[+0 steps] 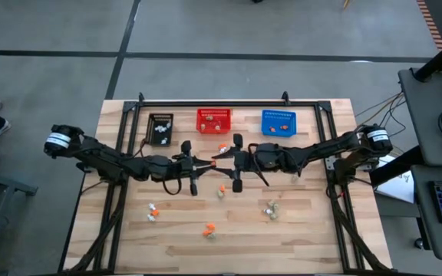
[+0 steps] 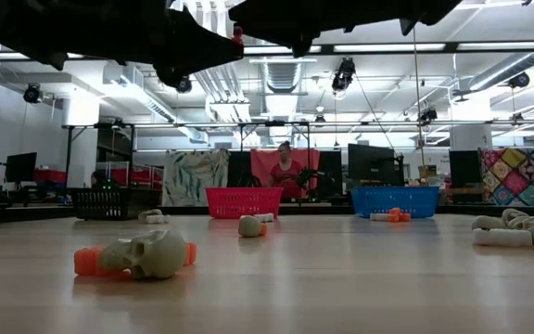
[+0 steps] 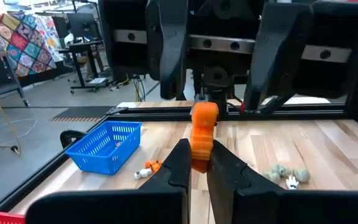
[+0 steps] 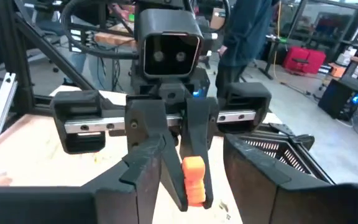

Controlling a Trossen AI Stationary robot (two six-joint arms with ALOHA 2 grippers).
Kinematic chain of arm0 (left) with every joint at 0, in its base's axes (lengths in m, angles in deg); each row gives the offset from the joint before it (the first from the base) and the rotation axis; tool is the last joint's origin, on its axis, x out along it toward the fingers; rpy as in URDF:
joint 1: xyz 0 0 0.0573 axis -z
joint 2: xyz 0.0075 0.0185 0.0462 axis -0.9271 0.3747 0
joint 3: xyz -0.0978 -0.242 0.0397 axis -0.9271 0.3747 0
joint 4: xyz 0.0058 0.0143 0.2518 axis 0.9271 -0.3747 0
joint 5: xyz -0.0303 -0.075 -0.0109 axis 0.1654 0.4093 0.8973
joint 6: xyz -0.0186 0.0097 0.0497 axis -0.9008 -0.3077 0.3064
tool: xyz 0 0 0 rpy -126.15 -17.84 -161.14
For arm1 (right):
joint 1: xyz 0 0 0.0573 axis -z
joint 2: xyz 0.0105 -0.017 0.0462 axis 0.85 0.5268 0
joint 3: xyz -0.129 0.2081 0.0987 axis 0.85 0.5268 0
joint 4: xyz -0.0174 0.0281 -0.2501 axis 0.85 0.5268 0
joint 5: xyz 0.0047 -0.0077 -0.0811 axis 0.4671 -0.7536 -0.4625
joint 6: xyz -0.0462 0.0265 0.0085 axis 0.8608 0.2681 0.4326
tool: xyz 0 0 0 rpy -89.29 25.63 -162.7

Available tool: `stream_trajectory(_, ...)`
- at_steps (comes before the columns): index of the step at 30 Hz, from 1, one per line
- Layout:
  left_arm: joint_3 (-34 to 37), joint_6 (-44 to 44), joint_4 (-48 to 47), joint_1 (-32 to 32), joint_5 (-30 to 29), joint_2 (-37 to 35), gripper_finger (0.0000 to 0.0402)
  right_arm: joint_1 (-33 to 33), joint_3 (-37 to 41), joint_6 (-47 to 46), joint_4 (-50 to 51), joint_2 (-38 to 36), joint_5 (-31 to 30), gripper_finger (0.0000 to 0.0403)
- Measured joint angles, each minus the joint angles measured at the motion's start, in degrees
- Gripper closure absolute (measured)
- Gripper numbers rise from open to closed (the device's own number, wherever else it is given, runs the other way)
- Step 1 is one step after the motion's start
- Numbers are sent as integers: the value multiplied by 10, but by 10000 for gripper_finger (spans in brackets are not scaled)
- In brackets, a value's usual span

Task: Sort Halloween decoration
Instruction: Put the orange skeleton toy into the blue bin

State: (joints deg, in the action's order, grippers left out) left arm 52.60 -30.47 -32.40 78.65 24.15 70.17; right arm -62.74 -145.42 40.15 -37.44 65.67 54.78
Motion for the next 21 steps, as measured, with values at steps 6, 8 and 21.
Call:
stream_trajectory(6, -4, -3, 2, 0, 0, 2, 397, 3, 0, 3, -4, 13, 1, 248)
stream_trajectory(8, -6, -3, 2, 0, 0, 2, 397, 6, 0, 4, -3, 15, 1, 257)
stream_trajectory(21, -7, -1, 1, 0, 0, 5, 396, 6, 0, 33, -5, 18, 3, 345)
